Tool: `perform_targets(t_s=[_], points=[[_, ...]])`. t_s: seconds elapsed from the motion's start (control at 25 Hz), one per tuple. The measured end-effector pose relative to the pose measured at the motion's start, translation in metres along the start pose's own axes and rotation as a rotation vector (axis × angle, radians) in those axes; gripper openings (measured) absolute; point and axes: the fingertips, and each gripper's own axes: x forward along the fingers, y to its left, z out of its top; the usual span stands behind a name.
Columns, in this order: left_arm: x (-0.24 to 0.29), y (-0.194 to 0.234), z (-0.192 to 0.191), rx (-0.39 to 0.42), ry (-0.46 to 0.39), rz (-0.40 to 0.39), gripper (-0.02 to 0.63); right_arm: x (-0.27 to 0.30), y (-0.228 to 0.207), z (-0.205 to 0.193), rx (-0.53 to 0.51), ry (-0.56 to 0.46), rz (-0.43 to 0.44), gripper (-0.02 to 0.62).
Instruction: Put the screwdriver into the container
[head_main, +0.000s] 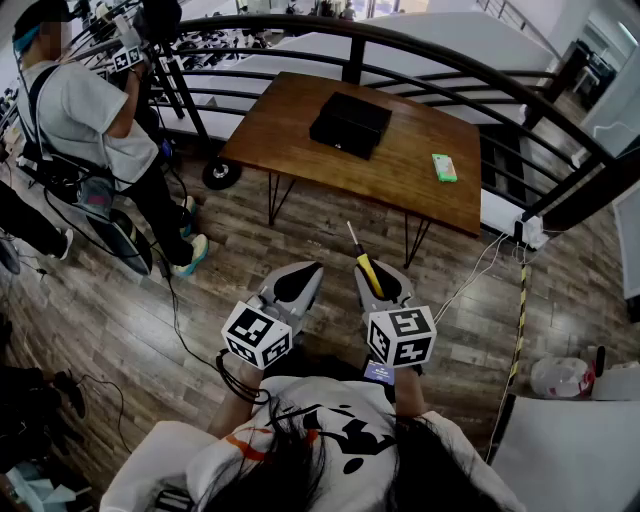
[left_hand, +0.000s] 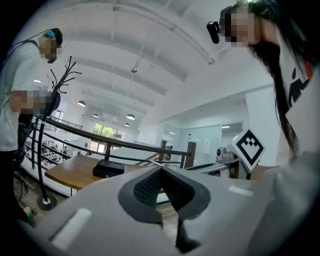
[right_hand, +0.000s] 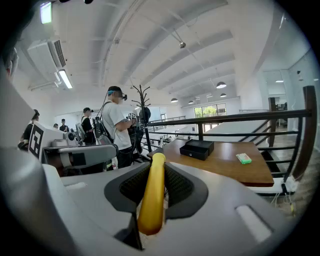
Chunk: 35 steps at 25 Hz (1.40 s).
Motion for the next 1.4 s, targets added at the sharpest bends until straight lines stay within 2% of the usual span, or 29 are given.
perform_targets(t_s=[0.4, 0.8, 1.2, 1.4], points=[[0.013, -0.010, -0.003, 0.005, -0.001, 0.003, 0.001, -0.008, -0.009, -0.003, 0.002, -0.013, 0.038, 0.107], [0.037, -0.026, -0.018, -0.001, 0.029, -0.012, 0.002, -0.017, -0.035, -0.017, 0.004, 0.010, 0.037, 0.107], [0.061, 0.016, -0.015, 0.000, 0.044, -0.003, 0.000, 0.028, -0.054, -0.006, 0.009, 0.017, 0.038, 0.107], [0.095, 0.049, -0.013, 0.001, 0.052, -0.025, 0.001, 0.067, -0.076, 0.006, 0.006, 0.034, 0.026, 0.107]])
